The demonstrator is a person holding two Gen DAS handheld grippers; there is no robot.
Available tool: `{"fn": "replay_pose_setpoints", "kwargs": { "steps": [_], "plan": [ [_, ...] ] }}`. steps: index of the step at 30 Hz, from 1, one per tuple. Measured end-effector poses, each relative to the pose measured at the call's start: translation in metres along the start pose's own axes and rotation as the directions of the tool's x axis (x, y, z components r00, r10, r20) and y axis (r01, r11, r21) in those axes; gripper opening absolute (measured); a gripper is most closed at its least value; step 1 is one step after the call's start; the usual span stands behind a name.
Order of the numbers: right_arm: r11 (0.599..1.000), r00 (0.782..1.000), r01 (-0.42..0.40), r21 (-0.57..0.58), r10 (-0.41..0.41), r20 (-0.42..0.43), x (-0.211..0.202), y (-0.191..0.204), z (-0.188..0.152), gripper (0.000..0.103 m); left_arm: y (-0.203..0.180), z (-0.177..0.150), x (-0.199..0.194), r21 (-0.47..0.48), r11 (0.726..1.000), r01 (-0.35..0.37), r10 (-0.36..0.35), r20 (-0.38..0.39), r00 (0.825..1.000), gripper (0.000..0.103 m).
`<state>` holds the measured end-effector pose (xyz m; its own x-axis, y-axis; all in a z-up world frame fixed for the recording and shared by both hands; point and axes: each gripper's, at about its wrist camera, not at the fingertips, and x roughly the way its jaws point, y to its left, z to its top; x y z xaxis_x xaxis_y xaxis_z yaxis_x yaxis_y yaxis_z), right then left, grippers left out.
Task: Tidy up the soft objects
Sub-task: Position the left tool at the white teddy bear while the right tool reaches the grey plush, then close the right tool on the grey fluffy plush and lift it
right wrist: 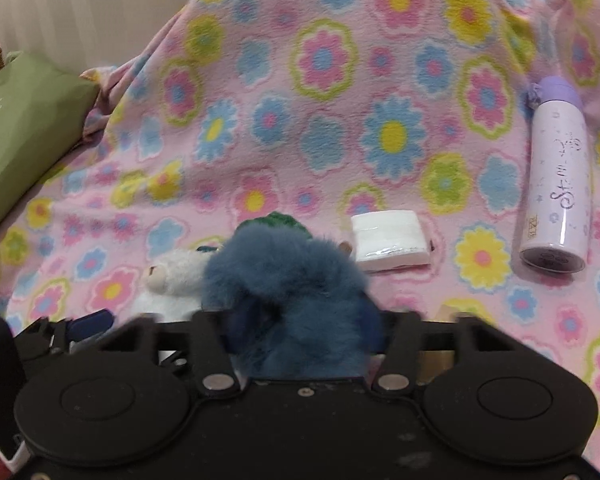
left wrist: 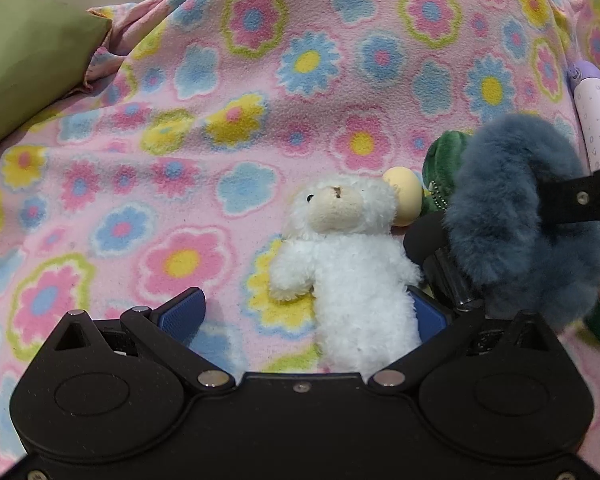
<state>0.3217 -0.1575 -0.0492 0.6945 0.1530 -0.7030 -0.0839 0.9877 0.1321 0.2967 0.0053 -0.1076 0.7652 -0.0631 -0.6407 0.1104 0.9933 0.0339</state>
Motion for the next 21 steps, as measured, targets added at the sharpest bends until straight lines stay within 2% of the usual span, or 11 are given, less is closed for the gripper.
{"fn": "replay_pose_setpoints", "kwargs": {
  "steps": [6,10,13,15,16,17,18,20,21],
  "plan": [
    [0.997,0.999,-0.049,0.054,0.047,0.026,-0.033,-0.012,0.004,0.02,-0.001,0.0,0.0,-0.001,1.0,-0.001,0.001,-0.001,1.0,0.101],
    [0.994,0.997,-0.062,0.092,0.058,0.046,-0.062,-0.026,0.005,0.02,-0.001,0.0,0.0,0.0,1.0,-0.002,0.002,0.0,1.0,0.101],
    [0.993,0.998,-0.038,0.112,0.032,0.055,-0.076,-0.037,0.004,0.024,-0.001,0.0,0.0,0.001,1.0,-0.003,0.003,0.0,1.0,0.101],
    [0.996,0.998,-0.013,0.092,0.006,0.068,-0.08,-0.038,0.001,0.053,0.0,0.0,0.0,0.002,1.0,-0.004,0.004,0.0,1.0,0.101],
    [0.997,0.997,0.004,0.078,-0.01,0.079,-0.082,-0.037,-0.001,0.061,0.0,0.0,0.0,0.002,1.0,-0.005,0.005,0.0,1.0,0.101],
    [0.998,0.996,0.019,0.067,-0.025,0.086,-0.082,-0.034,-0.004,0.079,0.0,-0.001,0.0,0.003,1.0,-0.007,0.007,0.001,1.0,0.101],
    [0.998,0.995,0.026,0.056,-0.031,0.092,-0.082,-0.032,-0.006,0.083,-0.001,-0.001,-0.001,0.004,1.0,-0.009,0.009,0.002,1.0,0.101],
    [0.999,0.995,0.024,0.031,-0.027,0.091,-0.078,-0.025,-0.01,0.085,-0.001,-0.001,-0.001,0.007,1.0,-0.012,0.012,0.004,1.0,0.101],
    [1.0,0.996,0.023,0.02,-0.025,0.089,-0.074,-0.021,-0.01,0.092,-0.001,-0.001,-0.001,0.007,1.0,-0.012,0.012,0.003,1.0,0.101]
  ]
}}
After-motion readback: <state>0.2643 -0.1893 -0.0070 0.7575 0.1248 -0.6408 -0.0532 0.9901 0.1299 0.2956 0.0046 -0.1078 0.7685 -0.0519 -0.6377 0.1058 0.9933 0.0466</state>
